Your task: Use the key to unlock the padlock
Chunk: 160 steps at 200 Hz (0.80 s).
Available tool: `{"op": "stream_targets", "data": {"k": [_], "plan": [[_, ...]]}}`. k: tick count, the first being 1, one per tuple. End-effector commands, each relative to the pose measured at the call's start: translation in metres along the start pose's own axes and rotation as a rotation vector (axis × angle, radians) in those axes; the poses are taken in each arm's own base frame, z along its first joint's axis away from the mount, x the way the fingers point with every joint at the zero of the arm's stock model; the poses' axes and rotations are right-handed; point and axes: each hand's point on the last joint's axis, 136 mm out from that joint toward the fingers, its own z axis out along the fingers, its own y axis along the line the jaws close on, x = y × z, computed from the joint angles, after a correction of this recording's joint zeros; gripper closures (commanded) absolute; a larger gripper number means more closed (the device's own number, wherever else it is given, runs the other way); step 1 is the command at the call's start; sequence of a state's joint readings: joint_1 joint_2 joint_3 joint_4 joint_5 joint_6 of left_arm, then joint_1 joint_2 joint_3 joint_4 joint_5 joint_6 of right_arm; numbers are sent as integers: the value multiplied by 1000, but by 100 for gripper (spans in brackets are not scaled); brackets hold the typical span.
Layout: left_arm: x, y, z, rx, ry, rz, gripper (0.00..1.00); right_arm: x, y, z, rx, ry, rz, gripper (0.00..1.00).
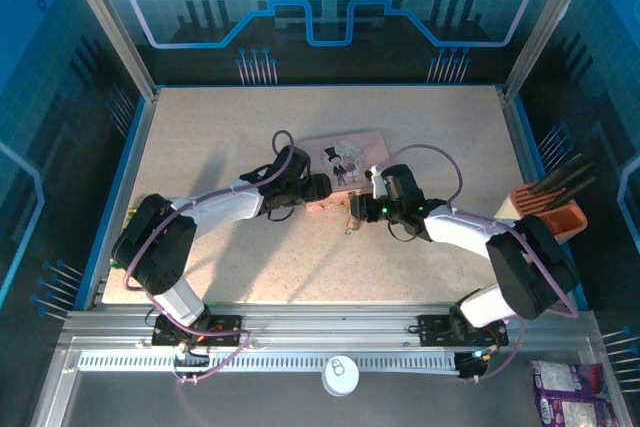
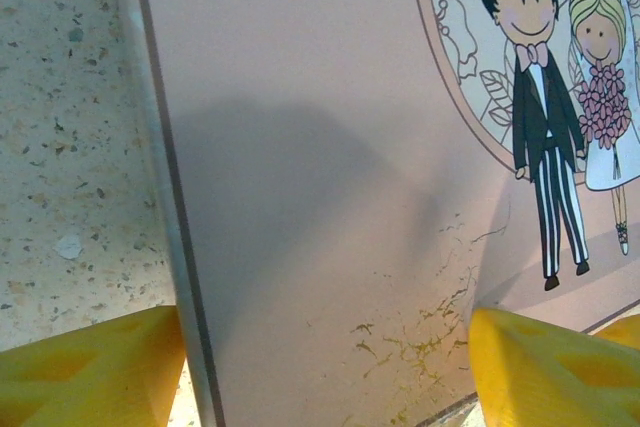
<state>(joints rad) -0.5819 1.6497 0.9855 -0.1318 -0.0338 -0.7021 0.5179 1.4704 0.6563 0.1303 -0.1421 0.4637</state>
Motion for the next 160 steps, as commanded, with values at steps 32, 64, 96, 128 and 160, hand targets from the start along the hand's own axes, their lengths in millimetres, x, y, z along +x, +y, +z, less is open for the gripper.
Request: {"op": "stream_targets", "data": {"k": [32,64,96,128,160], "plan": [[18,14,-2,-49,32,-31,26,5,-11,6,-50,-33,190,67],[18,11,-1,-46,34,-39,26,7,-9,15,-101,-22,273,70],[14,9,-3,-47,22,-36,26,12,-16,19,-81,-23,292,71],[15,10,-3,-49,17,-33,25,11,-13,24,-111,-28,304,73],[19,13,0,-48,27,-48,26,12,-14,27,-121,-40,321,74]]}}
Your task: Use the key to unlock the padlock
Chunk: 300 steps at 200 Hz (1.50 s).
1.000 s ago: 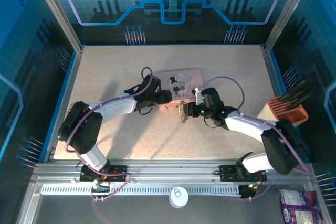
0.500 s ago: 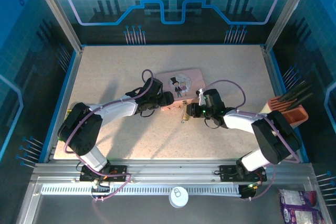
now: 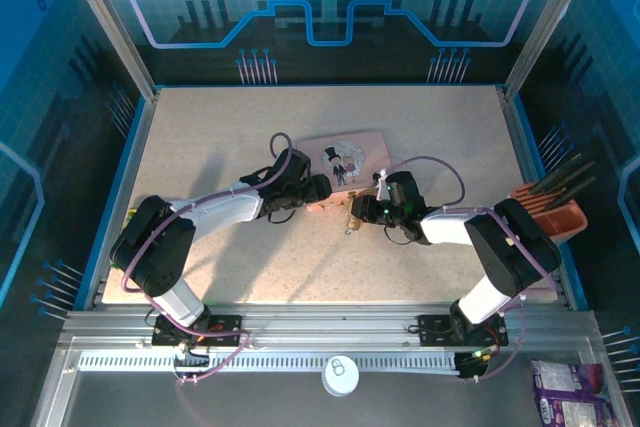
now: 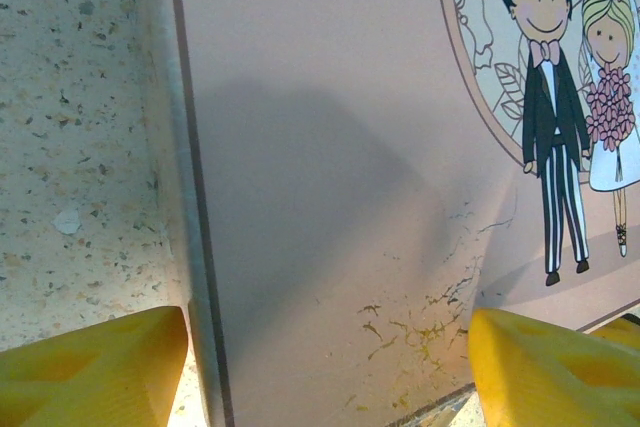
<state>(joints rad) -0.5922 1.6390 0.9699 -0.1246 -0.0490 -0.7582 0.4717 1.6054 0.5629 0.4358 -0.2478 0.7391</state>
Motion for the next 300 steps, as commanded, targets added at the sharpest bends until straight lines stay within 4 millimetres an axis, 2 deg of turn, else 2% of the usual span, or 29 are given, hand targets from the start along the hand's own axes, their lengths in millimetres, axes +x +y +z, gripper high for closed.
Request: {"op": "stream_targets", "data": {"k": [1,77,168,224,272,300], "plan": [[15,14,2,-45,34,0,26,2,-4,2,-17,-6,39,74],[23,16,3,-47,41,-22,26,4,-11,7,9,-14,71,81],[24,19,2,-65,25,-35,27,16,-15,20,45,-25,130,88],[27,24,1,-81,14,-53,27,12,-20,12,48,-118,191,100],[28,27,0,-91,5,-66,27,4,-19,4,30,-186,226,100],[31,29,1,-95,8,-76,27,0,-8,3,-32,-199,245,100]]}}
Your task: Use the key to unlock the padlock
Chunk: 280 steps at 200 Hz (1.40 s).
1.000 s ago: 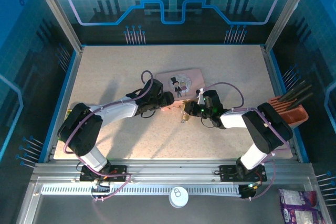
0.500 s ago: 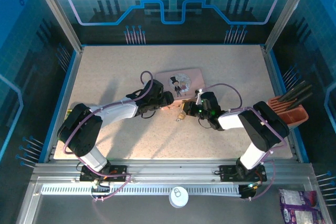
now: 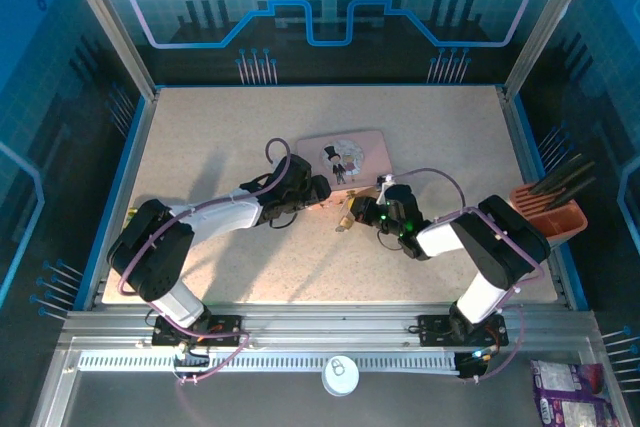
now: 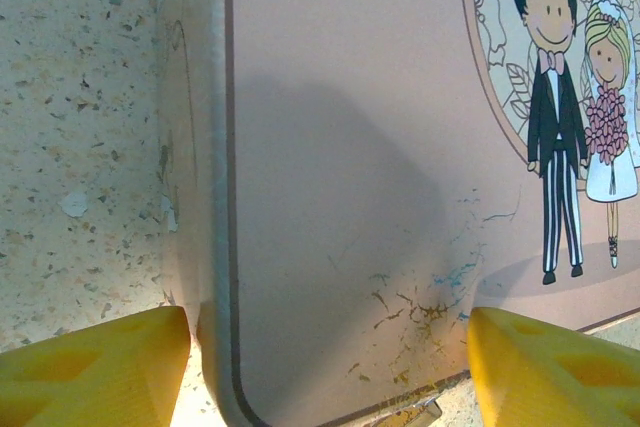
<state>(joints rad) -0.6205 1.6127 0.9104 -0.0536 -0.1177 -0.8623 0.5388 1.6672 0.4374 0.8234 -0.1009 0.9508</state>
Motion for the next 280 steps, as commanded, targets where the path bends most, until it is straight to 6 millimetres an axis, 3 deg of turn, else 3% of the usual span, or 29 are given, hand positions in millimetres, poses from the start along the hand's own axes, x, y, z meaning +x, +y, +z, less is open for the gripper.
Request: {"op": "stream_targets", "data": {"k": [1,64,102,153,208,280], "plan": [[27,29,0,-95,68,9,27,4,-16,-2,42,-11,122,100],[28,30,-1,-95,65,5,27,-3,-23,-8,69,-74,198,100],[31,28,2,-91,72,2,27,-6,-11,0,47,-99,213,100],[34,24,3,-82,72,-2,27,-13,-21,0,67,-187,317,100],[37,21,7,-77,80,-12,27,-23,-17,5,55,-257,429,100],[25,26,10,-121,44,-4,26,-39,-25,-4,64,-346,525,100]]}}
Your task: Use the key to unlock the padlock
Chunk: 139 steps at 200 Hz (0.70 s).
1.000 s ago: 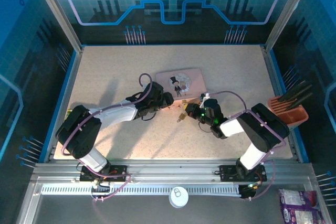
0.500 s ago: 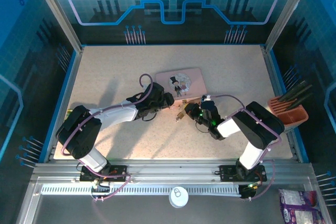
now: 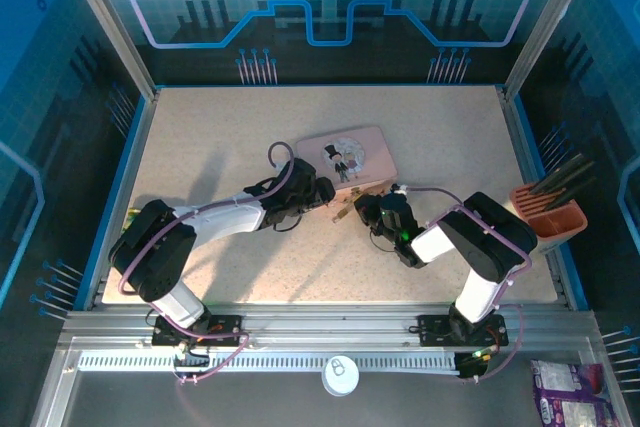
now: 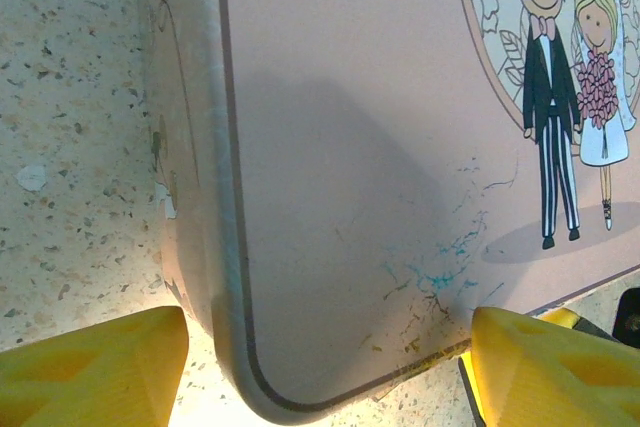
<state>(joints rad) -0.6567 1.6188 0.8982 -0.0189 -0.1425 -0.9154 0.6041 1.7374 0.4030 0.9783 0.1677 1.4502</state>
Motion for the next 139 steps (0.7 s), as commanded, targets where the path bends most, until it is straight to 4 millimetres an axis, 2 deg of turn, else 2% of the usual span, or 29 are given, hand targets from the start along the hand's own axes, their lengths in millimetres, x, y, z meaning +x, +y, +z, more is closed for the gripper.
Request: {"op": "stream_targets", "data": {"k": [1,51,90,139], "plan": [[16,33,8,-136,53,24,26,-29,2,0,-4,-133,65,100],[9,38,12,-159,47,16,25,-42,1,-7,-4,-166,88,100],[3,42,14,-165,39,10,25,-51,-8,-11,19,-186,90,100],[-4,40,13,-157,30,11,25,-56,-14,-10,17,-192,106,100]]}}
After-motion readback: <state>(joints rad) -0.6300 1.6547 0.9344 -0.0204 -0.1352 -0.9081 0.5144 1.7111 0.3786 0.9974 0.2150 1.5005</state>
